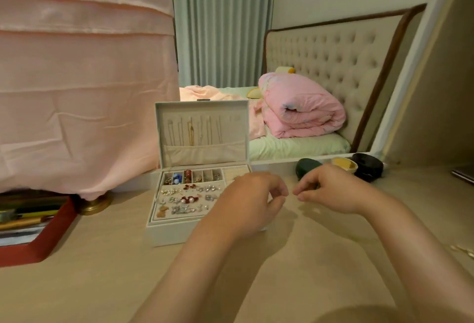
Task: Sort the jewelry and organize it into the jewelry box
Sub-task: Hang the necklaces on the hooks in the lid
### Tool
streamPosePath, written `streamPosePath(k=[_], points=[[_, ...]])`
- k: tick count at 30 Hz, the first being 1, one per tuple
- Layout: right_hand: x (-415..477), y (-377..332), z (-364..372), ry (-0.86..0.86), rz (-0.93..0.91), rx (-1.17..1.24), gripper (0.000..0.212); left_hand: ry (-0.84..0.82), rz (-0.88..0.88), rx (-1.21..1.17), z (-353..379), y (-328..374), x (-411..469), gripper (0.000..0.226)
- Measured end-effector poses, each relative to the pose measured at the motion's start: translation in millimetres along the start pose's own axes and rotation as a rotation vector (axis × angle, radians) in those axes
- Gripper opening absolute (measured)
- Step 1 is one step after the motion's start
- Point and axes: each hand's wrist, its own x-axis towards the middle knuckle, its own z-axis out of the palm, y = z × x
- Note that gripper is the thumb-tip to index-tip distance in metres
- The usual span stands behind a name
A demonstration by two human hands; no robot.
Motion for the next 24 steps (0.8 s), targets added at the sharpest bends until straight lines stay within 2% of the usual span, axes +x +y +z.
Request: streamPosePath(k=[3, 6, 13, 17, 21, 24], points=[[-16.2, 32.2, -3.4, -0.094, 0.099, -0.085, 0.012, -0.147, 0.011, -0.006, 38.3, 24.6, 12.0, 0.018], [-24.1, 60.6, -4.7, -0.145, 0.235, -0.135, 0.017, -0.250, -0.053, -0.022, 71.3, 34.2, 17.6, 0.024], [-28.5, 86.9, -6.7, -0.181, 0.422, -0.142, 0.017, -0.310, -0.095, -0.024, 107.6, 54.2, 35.9, 0.031], [-25.7, 89.0, -0.5, -0.214, 0.388, -0.144, 0.012, -0.294, -0.121, -0.039, 120.8, 60.4, 40.7, 0.030], [-24.9, 86.6, 1.6, -0.280, 0.302, -0.093, 0.017, -0.246, -0.146, -0.054, 127.5, 57.3, 38.8, 0.029], [-26.3, 82.8, -5.1, -0.226, 0.222, 0.092, 0.003, -0.199, -0.254, -0.286, 123.3, 54.9, 34.8, 0.026]])
